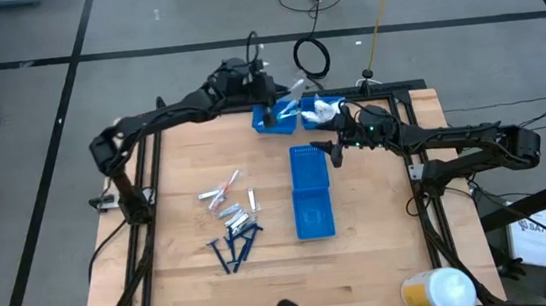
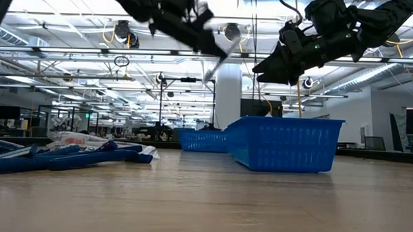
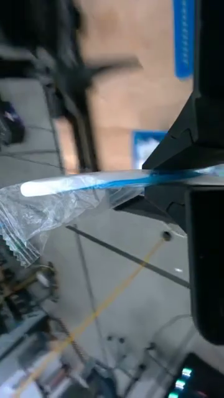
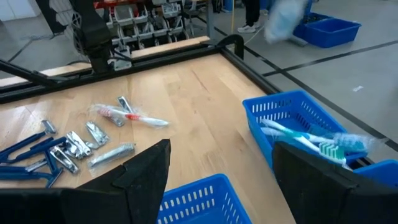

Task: Pick & Place Travel size toiletries
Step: Put the blue toothbrush into the top left blue bin

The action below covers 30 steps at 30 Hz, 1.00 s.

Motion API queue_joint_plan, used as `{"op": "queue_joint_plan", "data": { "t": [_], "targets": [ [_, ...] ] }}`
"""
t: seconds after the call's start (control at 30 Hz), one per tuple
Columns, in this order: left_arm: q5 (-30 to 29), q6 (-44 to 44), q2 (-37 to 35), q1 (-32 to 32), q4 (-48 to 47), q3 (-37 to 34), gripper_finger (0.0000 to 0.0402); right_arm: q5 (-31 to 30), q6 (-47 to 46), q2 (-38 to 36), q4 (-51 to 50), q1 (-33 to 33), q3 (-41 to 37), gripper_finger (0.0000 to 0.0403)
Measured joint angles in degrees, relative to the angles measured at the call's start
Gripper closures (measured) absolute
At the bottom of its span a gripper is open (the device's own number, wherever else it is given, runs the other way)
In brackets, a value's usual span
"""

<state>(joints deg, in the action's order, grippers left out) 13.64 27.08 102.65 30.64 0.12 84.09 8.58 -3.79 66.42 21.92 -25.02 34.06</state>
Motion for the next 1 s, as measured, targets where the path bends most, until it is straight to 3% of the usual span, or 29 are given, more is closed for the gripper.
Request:
{"op": "queue_joint_plan", "data": {
  "t": [0.33, 0.7, 1.0],
  "targets": [
    [-2.73, -5.16, 10.33, 4.87, 0.78, -0.13, 0.0387, 0.20, -0.02, -0.01, -1.70, 0.00, 0.00, 0.0135],
    [-3.18, -10.73, 11.30, 5.74, -4.93, -1.06, 0.0390, 0.22, -0.02, 0.02, -1.67, 0.00, 0.00, 0.0135],
    [-3.22, -11.14, 11.30, 5.30, 3.26, -7.15, 0.0389, 0.22, -0.03, -0.01, -1.67, 0.00, 0.00, 0.0135]
  ]
}}
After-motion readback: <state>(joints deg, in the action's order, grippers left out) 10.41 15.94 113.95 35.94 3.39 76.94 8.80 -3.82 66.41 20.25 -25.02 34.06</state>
